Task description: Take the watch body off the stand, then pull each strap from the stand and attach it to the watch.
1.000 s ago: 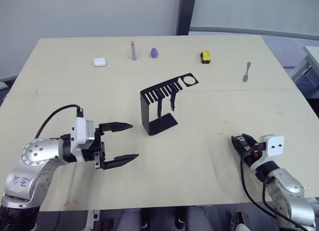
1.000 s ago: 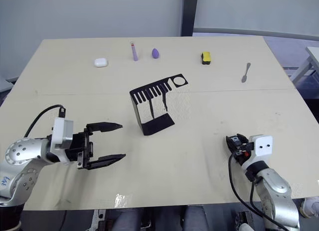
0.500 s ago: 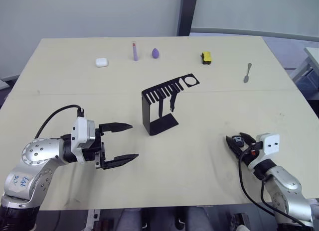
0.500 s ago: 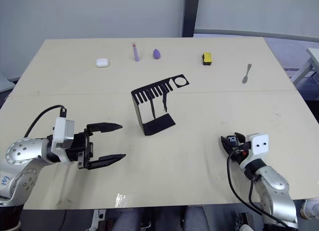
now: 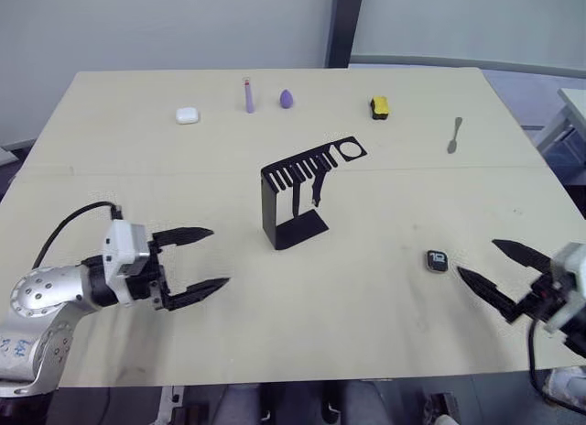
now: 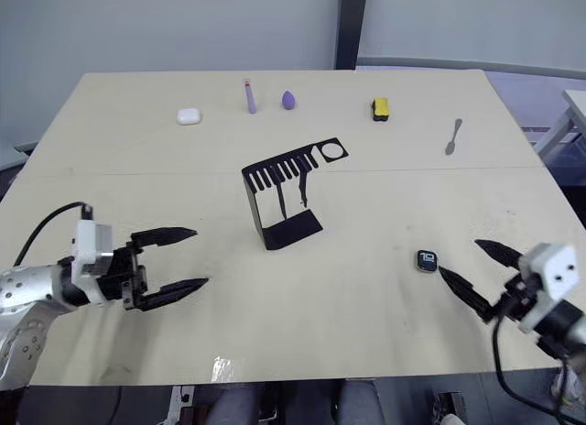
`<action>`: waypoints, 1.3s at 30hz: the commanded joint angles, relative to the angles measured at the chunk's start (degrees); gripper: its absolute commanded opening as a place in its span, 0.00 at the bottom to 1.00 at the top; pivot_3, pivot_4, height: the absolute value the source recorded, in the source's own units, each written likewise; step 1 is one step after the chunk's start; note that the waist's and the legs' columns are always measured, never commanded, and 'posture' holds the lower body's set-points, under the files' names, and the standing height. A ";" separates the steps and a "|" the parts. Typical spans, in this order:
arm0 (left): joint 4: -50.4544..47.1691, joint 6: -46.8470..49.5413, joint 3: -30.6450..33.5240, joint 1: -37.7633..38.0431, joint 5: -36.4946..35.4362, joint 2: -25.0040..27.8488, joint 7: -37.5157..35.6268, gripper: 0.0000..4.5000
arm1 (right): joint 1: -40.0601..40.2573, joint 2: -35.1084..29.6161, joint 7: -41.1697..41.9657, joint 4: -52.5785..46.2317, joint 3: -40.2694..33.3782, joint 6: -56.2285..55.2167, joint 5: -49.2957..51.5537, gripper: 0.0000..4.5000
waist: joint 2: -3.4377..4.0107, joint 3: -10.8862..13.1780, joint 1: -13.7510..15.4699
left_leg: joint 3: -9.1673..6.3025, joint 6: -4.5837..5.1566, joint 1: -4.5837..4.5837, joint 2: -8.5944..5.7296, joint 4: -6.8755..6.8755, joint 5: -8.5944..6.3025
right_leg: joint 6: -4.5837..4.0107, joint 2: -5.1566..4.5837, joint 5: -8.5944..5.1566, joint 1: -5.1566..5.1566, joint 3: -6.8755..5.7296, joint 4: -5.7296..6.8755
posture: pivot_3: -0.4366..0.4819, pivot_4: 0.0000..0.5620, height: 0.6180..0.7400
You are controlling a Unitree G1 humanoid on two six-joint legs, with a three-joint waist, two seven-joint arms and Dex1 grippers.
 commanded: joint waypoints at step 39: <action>-19.56 2.19 -24.34 1.32 31.25 -30.15 46.81 1.00 | -25.35 6.03 13.23 11.99 18.82 -10.28 1.42 0.99 | 0.14 -0.13 0.49 | 0.32 -0.03 0.19 0.26 0.32 -0.32 | -0.06 0.05 -0.02 0.08 0.16 0.13 | 0.48 0.27 1.00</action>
